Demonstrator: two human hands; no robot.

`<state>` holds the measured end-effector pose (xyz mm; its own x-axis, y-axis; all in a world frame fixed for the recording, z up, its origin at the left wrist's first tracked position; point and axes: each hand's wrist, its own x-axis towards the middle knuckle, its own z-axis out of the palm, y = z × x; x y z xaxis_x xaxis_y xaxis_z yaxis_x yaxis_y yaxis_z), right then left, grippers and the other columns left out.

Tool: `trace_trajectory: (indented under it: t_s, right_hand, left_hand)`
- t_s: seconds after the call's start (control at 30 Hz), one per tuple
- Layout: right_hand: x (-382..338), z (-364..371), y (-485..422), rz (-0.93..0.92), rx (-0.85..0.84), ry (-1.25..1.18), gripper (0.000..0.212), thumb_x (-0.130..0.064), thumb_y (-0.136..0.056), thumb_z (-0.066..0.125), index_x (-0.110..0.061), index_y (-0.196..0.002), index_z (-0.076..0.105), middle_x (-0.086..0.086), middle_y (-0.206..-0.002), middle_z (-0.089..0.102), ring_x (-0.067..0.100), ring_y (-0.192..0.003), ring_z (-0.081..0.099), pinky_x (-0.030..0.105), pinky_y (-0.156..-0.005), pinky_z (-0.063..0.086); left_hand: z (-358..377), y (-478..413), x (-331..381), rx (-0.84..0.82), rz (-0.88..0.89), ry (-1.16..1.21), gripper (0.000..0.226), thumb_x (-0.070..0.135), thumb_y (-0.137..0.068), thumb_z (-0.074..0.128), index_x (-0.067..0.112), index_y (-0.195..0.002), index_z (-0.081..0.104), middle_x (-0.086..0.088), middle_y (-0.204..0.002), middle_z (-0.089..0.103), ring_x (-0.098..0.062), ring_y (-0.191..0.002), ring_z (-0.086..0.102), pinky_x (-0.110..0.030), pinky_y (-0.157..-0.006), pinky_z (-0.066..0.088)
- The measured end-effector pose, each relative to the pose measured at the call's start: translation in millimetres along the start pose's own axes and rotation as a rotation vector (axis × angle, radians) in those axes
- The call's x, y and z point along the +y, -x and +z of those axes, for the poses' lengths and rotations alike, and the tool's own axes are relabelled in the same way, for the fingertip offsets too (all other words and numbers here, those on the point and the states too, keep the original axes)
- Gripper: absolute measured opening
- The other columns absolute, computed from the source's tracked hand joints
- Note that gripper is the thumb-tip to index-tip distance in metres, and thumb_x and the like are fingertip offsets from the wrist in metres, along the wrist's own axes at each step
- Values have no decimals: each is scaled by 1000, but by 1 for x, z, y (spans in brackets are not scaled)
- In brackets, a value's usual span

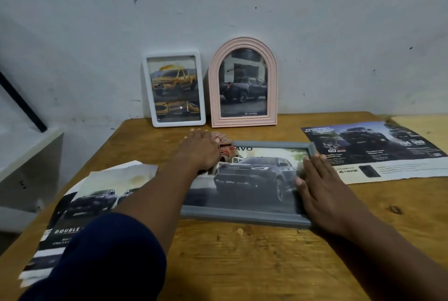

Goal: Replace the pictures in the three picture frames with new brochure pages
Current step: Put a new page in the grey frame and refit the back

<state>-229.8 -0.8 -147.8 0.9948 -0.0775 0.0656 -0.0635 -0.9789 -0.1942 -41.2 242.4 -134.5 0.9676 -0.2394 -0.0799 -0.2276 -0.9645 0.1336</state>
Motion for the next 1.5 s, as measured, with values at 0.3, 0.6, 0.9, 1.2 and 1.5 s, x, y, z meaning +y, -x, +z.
trace_trajectory:
  t_s: [0.3, 0.6, 0.9, 1.2, 1.5]
  right_hand:
    - [0, -5, 2, 10, -17, -53, 64, -42, -105, 18, -7, -157, 6, 14, -166, 1, 22, -153, -7, 27, -118, -10]
    - [-34, -26, -80, -217, 104, 1, 64, -46, -98, 21, -17, -154, 28, 8, -164, 20, 26, -152, 11, 48, -122, 14]
    - [-18, -3, -100, -65, -22, 79, 56, -36, -100, 39, -14, -151, 30, 14, -159, 29, 29, -149, 20, 48, -119, 18]
    - [15, -42, -49, -8, 102, -131, 20, -15, -89, 64, -18, -108, 71, 9, -104, 71, 29, -97, 65, 27, -69, 41]
    - [53, -56, 47, 109, -10, 5, 18, -17, -96, 52, -18, -101, 69, 8, -104, 68, 23, -83, 55, 30, -61, 38]
  left_hand:
    - [19, 1, 118, -22, 301, 4, 63, 45, -104, 25, 15, -159, 20, -13, -166, 20, -31, -153, 15, -50, -125, 8]
    - [0, 33, 45, 198, 226, 214, 63, 43, -108, 27, 21, -162, 2, -3, -169, 1, -23, -155, -6, -43, -125, 0]
    - [19, 54, -8, 67, 105, 3, 65, 51, -106, 14, 19, -162, 7, -4, -170, -1, -25, -156, -5, -48, -124, 4]
    - [20, 55, 2, 32, 86, 0, 65, 50, -107, 17, 19, -162, 7, -4, -170, -4, -29, -155, -6, -50, -123, 7]
    - [17, 57, 7, 127, -17, 314, 66, 49, -105, 37, 19, -161, 19, -6, -169, 9, -32, -155, 5, -51, -124, 11]
